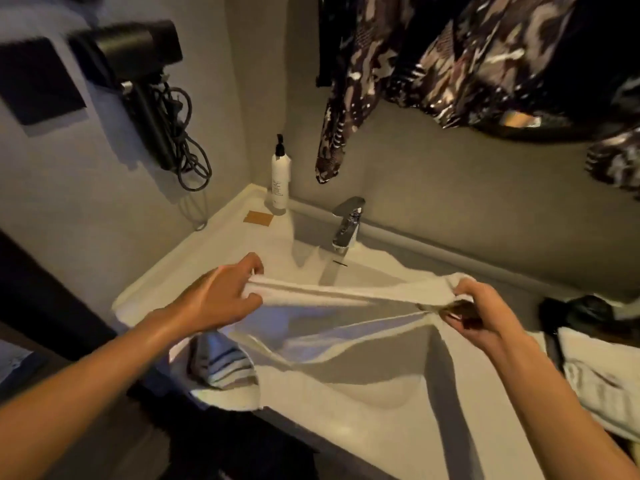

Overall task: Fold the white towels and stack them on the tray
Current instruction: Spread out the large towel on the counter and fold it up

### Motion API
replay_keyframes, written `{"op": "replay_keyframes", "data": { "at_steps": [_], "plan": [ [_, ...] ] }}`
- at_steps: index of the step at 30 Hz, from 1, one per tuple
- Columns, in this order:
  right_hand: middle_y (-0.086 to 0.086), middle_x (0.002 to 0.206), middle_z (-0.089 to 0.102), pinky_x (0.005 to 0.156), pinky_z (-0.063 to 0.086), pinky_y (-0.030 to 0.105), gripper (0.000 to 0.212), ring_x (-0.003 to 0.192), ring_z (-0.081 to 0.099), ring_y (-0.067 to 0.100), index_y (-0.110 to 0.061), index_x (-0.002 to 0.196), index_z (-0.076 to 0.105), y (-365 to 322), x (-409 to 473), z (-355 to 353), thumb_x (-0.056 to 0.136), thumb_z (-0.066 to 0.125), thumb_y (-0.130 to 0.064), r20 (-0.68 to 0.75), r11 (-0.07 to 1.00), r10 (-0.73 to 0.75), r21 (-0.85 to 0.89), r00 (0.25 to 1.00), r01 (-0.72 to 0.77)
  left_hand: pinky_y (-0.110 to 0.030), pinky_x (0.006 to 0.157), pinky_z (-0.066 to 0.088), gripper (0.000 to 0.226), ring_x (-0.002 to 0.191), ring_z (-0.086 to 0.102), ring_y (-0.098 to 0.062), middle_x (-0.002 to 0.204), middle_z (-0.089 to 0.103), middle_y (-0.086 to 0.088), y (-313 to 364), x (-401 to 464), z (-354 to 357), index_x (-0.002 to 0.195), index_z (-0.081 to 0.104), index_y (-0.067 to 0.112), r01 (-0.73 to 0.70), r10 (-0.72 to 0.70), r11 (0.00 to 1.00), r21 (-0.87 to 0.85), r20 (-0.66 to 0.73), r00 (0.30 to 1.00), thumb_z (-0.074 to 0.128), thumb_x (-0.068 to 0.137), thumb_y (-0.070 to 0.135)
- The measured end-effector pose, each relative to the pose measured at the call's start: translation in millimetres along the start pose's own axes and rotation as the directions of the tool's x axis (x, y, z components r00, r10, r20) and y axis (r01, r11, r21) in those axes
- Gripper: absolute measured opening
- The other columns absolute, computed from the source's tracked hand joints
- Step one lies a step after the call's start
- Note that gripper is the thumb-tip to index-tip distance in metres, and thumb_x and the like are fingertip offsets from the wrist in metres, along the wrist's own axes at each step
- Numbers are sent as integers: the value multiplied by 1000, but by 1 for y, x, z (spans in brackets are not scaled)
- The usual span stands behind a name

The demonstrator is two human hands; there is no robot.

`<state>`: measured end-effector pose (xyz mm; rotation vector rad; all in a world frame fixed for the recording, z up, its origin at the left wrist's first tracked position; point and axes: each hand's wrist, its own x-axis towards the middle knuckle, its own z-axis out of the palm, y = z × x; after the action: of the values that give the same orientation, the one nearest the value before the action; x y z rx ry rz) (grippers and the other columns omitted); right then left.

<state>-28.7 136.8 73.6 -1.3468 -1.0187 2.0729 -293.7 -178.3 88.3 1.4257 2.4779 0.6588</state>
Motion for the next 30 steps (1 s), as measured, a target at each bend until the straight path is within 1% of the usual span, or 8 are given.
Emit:
{"op": "replay_keyframes", "data": {
  "at_steps": [7, 11, 16, 19, 22, 25, 27, 30],
  "plan": [
    [20, 100, 61, 55, 60, 34, 32, 84, 65, 27, -4, 101, 58, -57, -94, -138, 74, 45, 5, -172, 950, -225, 182, 959, 255, -36, 55, 39, 35, 76, 52, -31, 95, 48, -9, 116, 23, 13, 103, 53, 11, -363, 385, 819, 444, 45, 922, 61, 73, -6],
    [16, 87, 60, 46, 58, 29, 16, 75, 62, 24, -7, 87, 58, -91, -135, -199, 79, 54, 6, -296, 938, -285, 110, 912, 328, -38, 63, 43, 21, 83, 58, -36, 93, 53, -13, 163, 43, -7, 88, 62, 10, -283, 334, 909, 306, -130, 933, 65, 74, -6],
    [12, 83, 67, 46, 53, 30, 34, 69, 61, 23, -9, 102, 70, -119, -154, -264, 76, 76, -30, -379, 895, -398, -360, 836, 263, -40, 74, 45, 30, 91, 58, -36, 95, 63, -19, 239, 53, -41, 92, 73, 8, -242, 284, 959, 150, -490, 824, 56, 78, -11],
    [19, 109, 64, 79, 56, 53, 53, 96, 62, 37, -11, 104, 65, -114, -161, -265, 73, 64, -54, -379, 576, -712, -797, 591, 183, -33, 71, 45, 37, 91, 58, -25, 98, 67, -11, 273, 65, -52, 98, 70, 12, -208, 106, 970, -124, -554, 826, 47, 82, -12],
    [14, 146, 39, 111, 35, 53, 74, 134, 40, 36, -15, 131, 46, -87, -161, -207, 79, 59, -66, -58, 172, -916, -951, 398, 257, -29, 72, 42, 38, 93, 56, -17, 102, 65, -5, 314, 81, -47, 101, 67, 15, -266, 115, 938, -221, -526, 842, 45, 85, -12],
    [10, 130, 58, 110, 38, 45, 65, 129, 49, 35, -16, 130, 46, -43, -137, -138, 81, 67, -54, 257, -84, -710, -955, 655, 283, -22, 71, 36, 38, 96, 54, -17, 104, 66, -7, 345, 89, -31, 101, 65, 12, -310, 134, 911, -272, -514, 847, 43, 82, -12],
    [13, 93, 64, 70, 49, 35, 16, 93, 61, 37, -14, 93, 53, -16, -114, -128, 91, 53, -29, 138, 100, -596, -965, 791, 243, -19, 60, 34, 36, 92, 55, -19, 102, 66, -9, 349, 94, -25, 98, 64, 13, -318, 121, 899, -302, -527, 841, 44, 80, -11],
    [17, 89, 55, 62, 39, 37, 14, 77, 51, 34, -9, 87, 45, 1, -98, -120, 97, 37, -14, -90, 513, -645, -788, 759, 342, -15, 60, 41, 28, 86, 58, -23, 97, 67, -11, 332, 106, -32, 92, 62, 15, -335, 139, 898, -286, -539, 831, 50, 80, -8]
  ]
}}
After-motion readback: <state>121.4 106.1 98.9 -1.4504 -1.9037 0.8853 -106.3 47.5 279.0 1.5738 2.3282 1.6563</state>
